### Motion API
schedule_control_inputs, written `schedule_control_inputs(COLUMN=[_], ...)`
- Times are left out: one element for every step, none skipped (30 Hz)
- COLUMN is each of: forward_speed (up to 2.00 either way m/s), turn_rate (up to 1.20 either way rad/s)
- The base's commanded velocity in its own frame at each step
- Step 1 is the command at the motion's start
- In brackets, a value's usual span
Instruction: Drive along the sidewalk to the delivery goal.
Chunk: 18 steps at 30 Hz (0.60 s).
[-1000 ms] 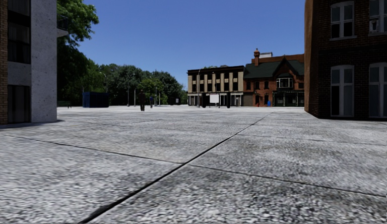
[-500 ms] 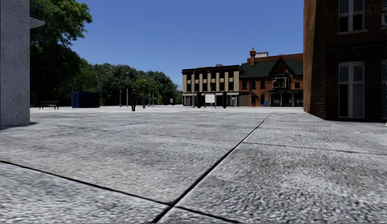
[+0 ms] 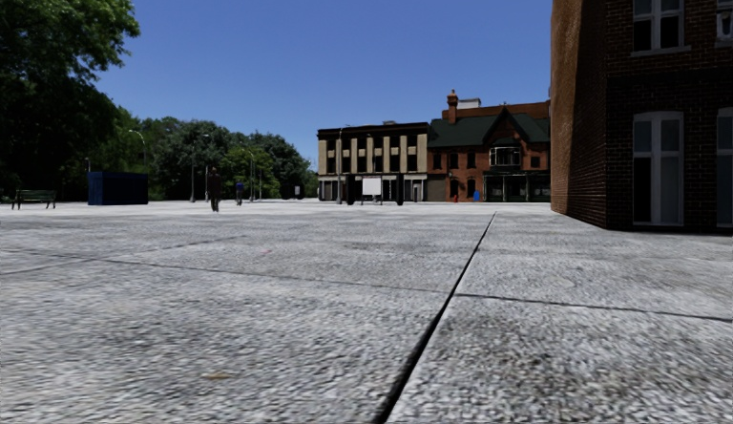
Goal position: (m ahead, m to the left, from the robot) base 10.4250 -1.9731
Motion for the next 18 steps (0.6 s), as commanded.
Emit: schedule_control_inputs(forward_speed=[2.00,2.00,2.00,2.00,2.00,2.00,2.00,2.00,2.00,2.00,2.00,2.00,2.00,2.00,2.00,2.00,2.00,2.00], turn_rate=[0.00,0.00,0.00,0.00,0.00,0.00,0.00,0.00,0.00,0.00,0.00,0.00,0.00,0.00,0.00,0.00,0.00,0.00])
